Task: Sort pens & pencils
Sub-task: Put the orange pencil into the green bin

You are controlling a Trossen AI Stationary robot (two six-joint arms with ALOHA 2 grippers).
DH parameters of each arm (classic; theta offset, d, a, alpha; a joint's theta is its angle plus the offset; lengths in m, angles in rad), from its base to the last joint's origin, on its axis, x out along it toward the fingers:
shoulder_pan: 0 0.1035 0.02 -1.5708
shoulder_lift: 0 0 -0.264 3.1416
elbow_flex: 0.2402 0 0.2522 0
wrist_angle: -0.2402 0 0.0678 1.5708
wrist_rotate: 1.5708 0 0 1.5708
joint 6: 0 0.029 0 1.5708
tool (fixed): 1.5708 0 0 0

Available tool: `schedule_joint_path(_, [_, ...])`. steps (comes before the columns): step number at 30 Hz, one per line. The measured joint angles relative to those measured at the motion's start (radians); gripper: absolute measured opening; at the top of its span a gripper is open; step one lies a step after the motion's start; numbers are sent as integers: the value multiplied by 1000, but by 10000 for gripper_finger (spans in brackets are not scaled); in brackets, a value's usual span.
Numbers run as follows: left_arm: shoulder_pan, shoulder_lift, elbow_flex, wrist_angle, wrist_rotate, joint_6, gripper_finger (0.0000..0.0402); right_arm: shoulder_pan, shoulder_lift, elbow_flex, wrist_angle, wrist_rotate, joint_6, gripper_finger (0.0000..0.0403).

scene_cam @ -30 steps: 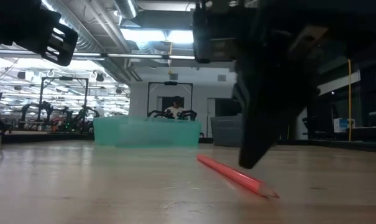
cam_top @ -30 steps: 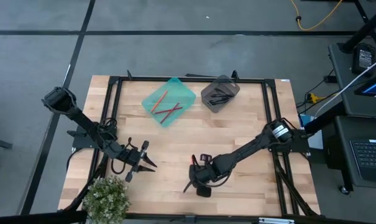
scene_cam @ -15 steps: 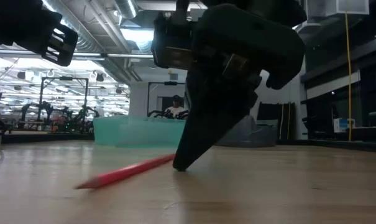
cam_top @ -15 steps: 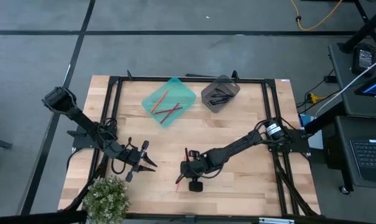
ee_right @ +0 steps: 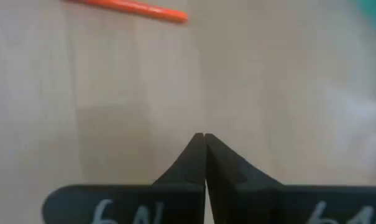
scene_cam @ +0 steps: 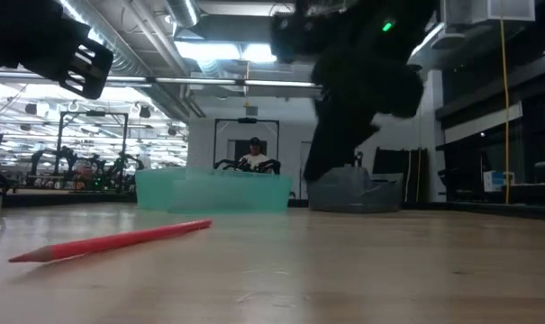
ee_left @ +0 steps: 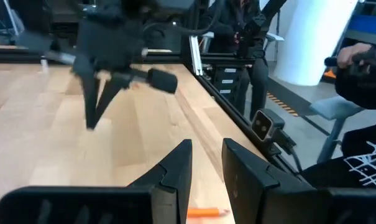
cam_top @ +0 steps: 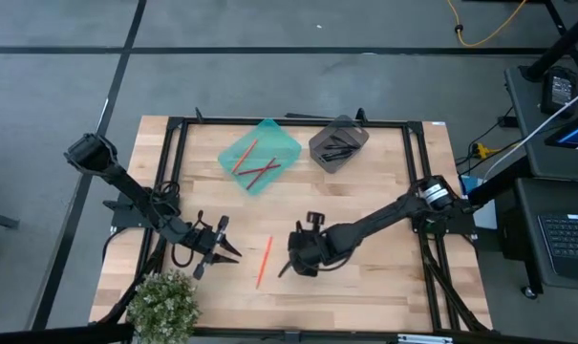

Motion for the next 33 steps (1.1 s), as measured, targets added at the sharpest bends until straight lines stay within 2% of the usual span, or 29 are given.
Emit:
schedule_joint_path(2, [17,0,0,3,-8,-7,82,17,-24,0,-47,60,20,2])
schedule_joint_path(6, [75,0,0,-43,-106,-190,82,44,-51,-17,-60,140,29,2])
schedule_joint_path(12, [155,0,24,-213,-160,-320,82,53,-59,-94,-51,183,94,2])
schedule_joint_path(15, [181,0,86,-348,-120,-415,82,53,-62,-133,-51,194,107,2])
schedule_joint_path(19, [204,0,210,-638,1,-509,82,53,-89,-180,-48,245,127,3])
schedule_joint_path(23, [204,7,342,-886,-5,-583,82,48,-156,-260,2,258,128,3])
schedule_joint_path(28, [204,86,440,-970,-9,-707,81,48,-267,-411,154,263,104,3])
schedule_joint_path(33, [205,247,536,-1047,37,-826,81,48,-376,-532,276,325,72,3])
